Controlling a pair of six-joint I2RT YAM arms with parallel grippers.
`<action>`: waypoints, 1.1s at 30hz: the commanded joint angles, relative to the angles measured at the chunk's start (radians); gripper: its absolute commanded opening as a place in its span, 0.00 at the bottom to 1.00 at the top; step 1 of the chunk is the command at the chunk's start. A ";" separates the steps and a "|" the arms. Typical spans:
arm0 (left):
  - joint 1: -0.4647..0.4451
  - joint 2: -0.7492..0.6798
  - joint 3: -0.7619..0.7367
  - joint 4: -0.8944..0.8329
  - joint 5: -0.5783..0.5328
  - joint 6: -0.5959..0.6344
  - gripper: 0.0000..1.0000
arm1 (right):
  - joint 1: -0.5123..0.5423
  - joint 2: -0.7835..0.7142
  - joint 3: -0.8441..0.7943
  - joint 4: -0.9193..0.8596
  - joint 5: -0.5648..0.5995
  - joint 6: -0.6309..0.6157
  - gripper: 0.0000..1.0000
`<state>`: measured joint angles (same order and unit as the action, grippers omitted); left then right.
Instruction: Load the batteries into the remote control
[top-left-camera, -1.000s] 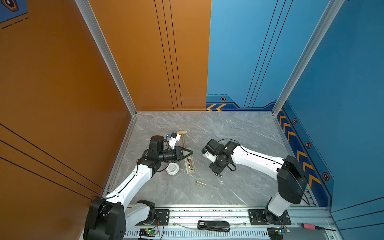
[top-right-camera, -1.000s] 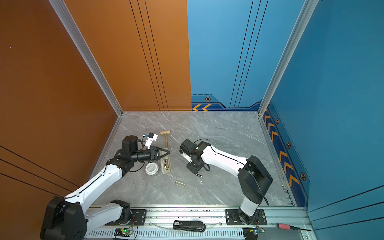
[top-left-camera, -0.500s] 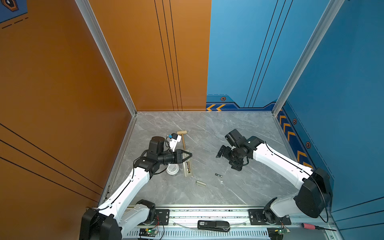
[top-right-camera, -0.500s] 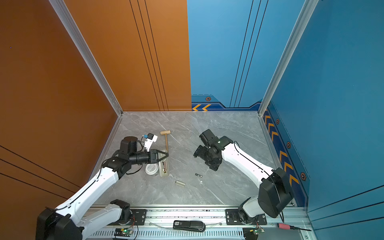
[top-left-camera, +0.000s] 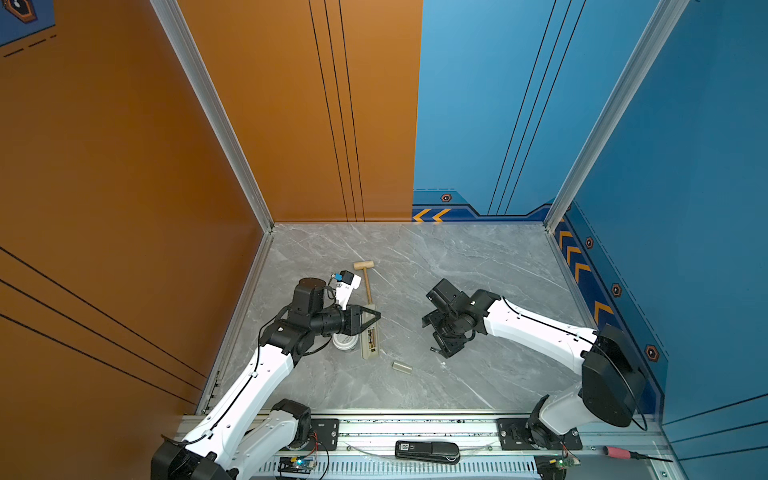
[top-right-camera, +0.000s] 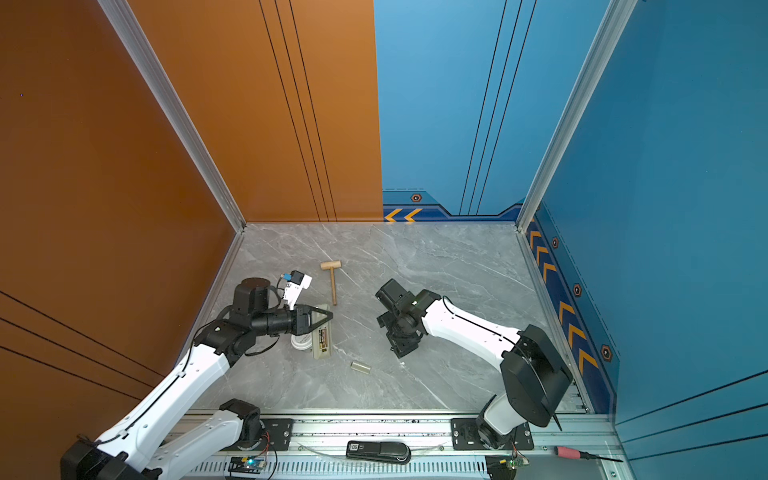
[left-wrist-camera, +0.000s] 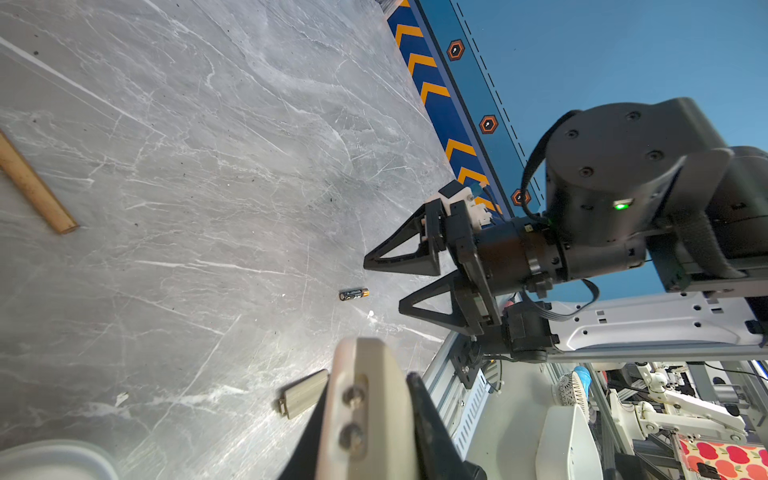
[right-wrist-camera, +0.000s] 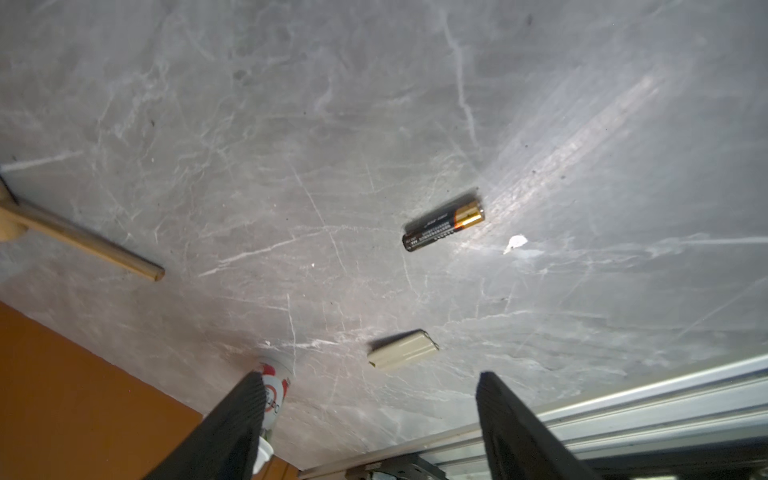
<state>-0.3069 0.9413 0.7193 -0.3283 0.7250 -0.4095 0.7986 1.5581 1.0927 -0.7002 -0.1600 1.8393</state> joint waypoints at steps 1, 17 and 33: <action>-0.003 -0.013 0.041 -0.026 -0.010 0.039 0.00 | 0.000 0.043 -0.023 0.056 0.041 0.057 0.69; 0.009 0.023 0.071 -0.050 -0.016 0.072 0.00 | 0.000 0.087 -0.142 0.160 0.003 0.085 0.55; 0.009 0.043 0.098 -0.072 -0.019 0.106 0.00 | -0.037 0.112 -0.220 0.192 0.008 0.061 0.32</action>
<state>-0.3046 0.9787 0.7826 -0.3775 0.7128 -0.3347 0.7734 1.6356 0.9035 -0.4931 -0.1616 1.9102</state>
